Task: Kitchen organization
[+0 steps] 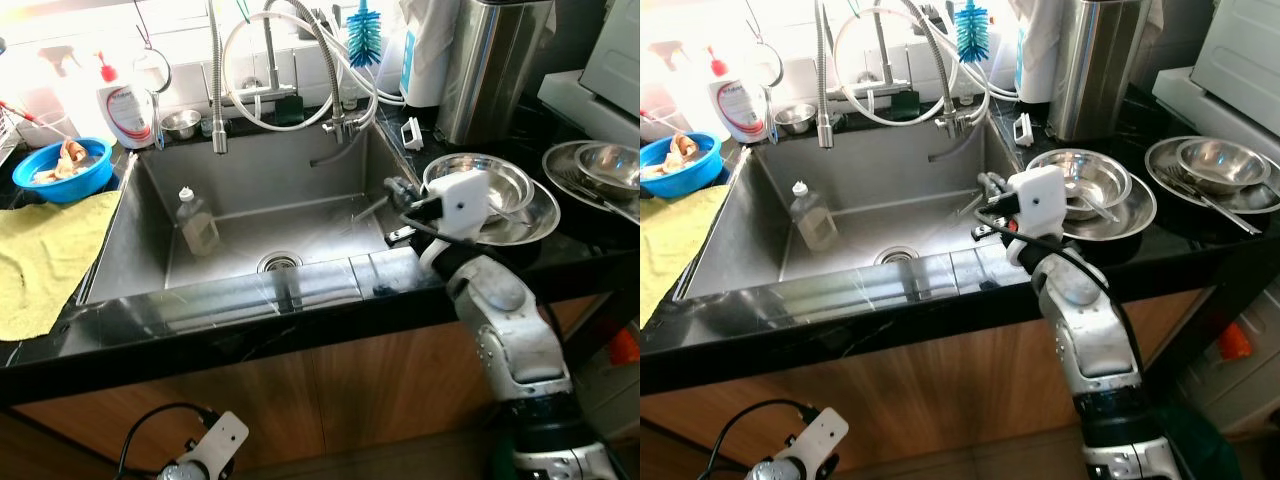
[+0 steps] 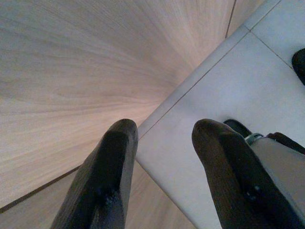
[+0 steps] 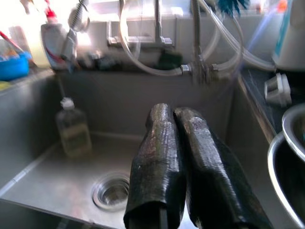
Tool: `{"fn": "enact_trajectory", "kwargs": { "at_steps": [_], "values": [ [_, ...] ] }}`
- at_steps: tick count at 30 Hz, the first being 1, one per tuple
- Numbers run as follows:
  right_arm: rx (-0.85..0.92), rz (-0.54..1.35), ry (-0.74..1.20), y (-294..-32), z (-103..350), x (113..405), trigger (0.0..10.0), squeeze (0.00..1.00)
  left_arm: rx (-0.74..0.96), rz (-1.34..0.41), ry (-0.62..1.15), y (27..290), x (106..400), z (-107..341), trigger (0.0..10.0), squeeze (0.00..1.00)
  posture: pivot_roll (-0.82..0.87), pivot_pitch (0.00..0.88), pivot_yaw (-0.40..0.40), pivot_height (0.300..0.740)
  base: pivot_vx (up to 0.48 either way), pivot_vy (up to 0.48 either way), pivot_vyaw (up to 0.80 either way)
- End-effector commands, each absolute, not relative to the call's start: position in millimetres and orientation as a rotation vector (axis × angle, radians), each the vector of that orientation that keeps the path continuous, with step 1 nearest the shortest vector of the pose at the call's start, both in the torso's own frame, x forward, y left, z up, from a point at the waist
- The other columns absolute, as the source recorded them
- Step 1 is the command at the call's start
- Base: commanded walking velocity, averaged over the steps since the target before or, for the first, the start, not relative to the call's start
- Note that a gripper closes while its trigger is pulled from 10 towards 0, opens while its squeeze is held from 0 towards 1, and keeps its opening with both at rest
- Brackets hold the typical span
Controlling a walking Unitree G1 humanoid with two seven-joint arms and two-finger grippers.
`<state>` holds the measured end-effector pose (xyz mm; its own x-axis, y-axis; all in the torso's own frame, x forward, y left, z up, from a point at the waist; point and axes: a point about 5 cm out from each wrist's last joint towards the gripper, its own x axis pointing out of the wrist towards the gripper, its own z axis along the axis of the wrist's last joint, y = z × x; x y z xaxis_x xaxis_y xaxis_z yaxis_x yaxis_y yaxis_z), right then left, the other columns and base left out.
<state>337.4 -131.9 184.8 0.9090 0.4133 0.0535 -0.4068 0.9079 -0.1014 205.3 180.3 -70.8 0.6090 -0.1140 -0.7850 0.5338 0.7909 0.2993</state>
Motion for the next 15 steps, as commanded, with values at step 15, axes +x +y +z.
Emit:
{"fn": "enact_trajectory", "kwargs": {
  "at_steps": [15],
  "values": [
    [-0.019,0.496,0.073,-120,183,380,10.0,0.0,0.533,-0.373,0.856,180,207,-71,10.0,0.0,-0.12,0.0,0.053,0.74,0.0,0.0,0.0]
  ]
}}
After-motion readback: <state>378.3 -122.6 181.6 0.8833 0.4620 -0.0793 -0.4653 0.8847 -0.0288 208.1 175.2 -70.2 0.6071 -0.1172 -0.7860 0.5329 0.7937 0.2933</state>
